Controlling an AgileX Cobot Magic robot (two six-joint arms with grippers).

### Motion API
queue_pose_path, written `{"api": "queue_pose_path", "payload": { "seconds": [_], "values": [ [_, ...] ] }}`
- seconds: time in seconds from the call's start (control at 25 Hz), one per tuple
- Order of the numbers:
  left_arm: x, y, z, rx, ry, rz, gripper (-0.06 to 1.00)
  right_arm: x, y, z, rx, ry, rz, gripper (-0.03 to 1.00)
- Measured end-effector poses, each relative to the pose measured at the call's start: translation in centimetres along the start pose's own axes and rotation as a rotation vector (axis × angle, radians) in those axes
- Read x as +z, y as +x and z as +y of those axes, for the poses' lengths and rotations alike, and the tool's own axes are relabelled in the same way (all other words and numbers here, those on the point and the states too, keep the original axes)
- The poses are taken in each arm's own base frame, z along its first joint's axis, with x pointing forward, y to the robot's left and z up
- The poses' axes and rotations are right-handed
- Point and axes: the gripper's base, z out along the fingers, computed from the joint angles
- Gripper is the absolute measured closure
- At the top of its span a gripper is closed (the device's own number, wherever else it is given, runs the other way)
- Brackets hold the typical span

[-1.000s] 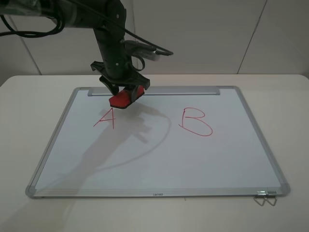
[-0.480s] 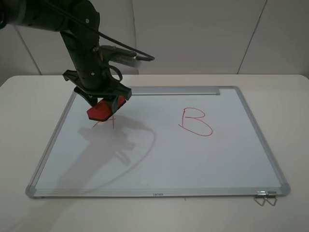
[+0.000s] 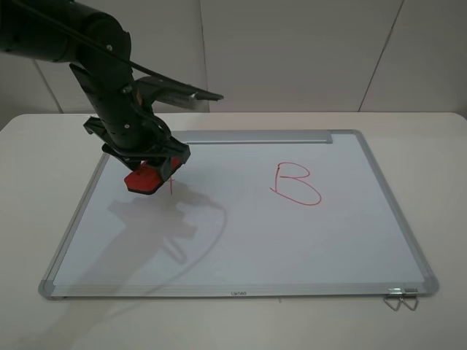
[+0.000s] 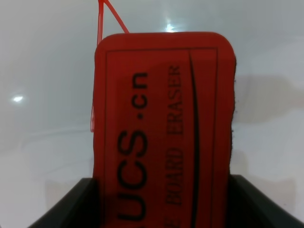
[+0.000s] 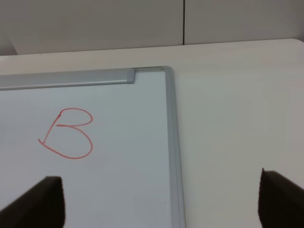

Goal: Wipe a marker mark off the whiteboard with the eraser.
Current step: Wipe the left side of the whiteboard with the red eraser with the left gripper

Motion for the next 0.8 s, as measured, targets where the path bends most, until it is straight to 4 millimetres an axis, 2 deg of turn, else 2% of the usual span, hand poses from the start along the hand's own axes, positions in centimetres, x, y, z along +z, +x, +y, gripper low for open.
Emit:
{"api": "queue_pose_path", "payload": {
  "seconds": [0.2,0.56,0.68,0.8],
  "values": [
    [0.8,0.5,1.4,-0.039,-0.005,-0.002,0.4,0.0,0.0,0.0,0.0,0.0,0.0,0.24],
    [1.3,0.5,5.6,-0.066,-0.089,-0.015,0.4,0.0,0.0,0.0,0.0,0.0,0.0,0.24],
    [1.9,0.2,6.4,-0.038,-0.12,-0.043,0.4,0.0,0.0,0.0,0.0,0.0,0.0,0.24],
    [3.3,0.0,6.4,-0.007,-0.129,-0.044,0.4,0.0,0.0,0.0,0.0,0.0,0.0,0.24]
  ]
}}
